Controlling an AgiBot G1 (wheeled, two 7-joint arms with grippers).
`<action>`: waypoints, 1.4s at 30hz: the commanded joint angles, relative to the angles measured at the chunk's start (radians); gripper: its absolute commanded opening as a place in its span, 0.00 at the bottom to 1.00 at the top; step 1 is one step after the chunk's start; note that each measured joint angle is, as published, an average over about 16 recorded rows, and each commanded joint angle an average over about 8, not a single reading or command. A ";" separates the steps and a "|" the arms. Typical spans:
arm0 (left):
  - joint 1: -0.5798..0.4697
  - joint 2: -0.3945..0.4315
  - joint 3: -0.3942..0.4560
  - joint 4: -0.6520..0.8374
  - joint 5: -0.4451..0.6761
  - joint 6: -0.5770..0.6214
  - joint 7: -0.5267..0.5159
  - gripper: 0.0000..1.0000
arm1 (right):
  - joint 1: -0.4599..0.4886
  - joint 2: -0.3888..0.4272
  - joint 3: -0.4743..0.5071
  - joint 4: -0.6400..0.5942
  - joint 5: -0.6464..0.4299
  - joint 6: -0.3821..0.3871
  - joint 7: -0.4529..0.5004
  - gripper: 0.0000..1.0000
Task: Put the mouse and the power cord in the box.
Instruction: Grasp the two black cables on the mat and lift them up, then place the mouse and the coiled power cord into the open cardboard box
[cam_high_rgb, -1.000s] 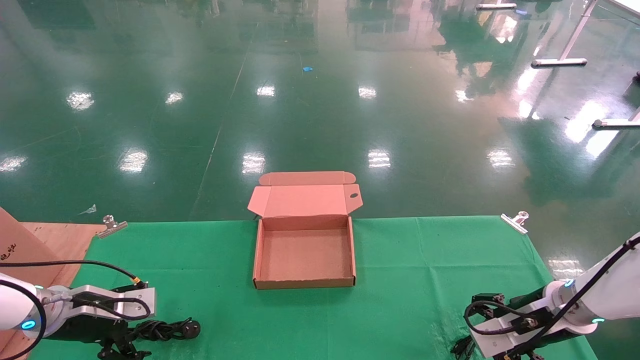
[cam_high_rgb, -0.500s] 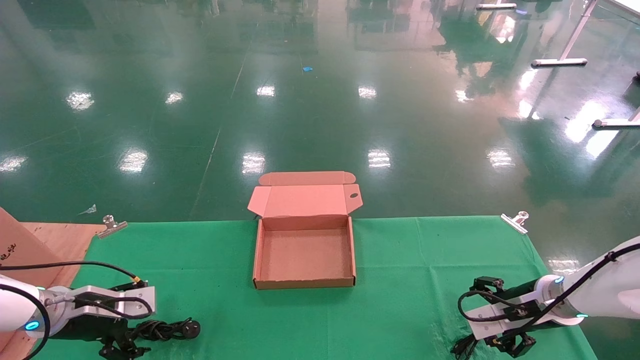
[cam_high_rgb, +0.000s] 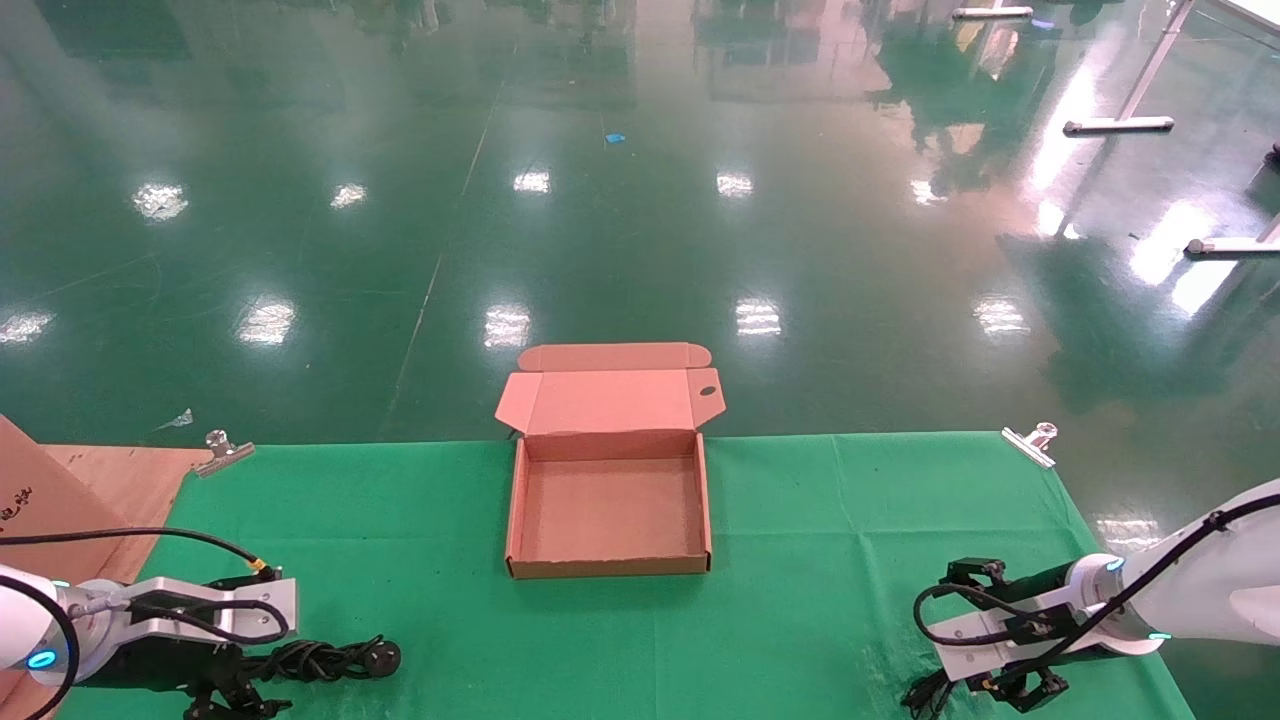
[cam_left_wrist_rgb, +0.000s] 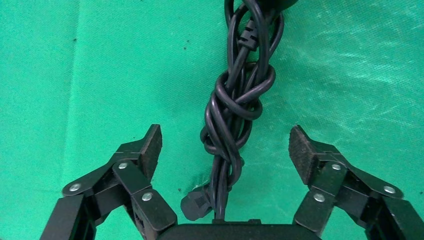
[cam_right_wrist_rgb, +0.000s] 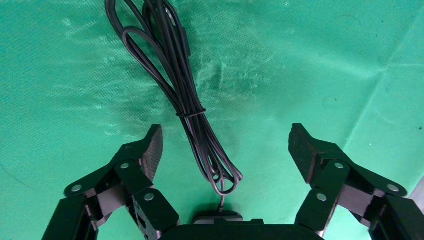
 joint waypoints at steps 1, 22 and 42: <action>0.000 -0.002 -0.001 0.000 -0.001 0.004 0.001 0.00 | 0.001 0.000 0.000 -0.001 0.000 0.000 0.000 0.00; 0.007 -0.014 -0.003 0.002 -0.003 0.014 0.002 0.00 | 0.006 0.010 0.003 -0.004 0.005 -0.031 -0.004 0.00; -0.062 -0.029 -0.008 -0.019 -0.011 0.095 0.013 0.00 | 0.064 0.029 0.016 -0.001 0.022 -0.133 -0.002 0.00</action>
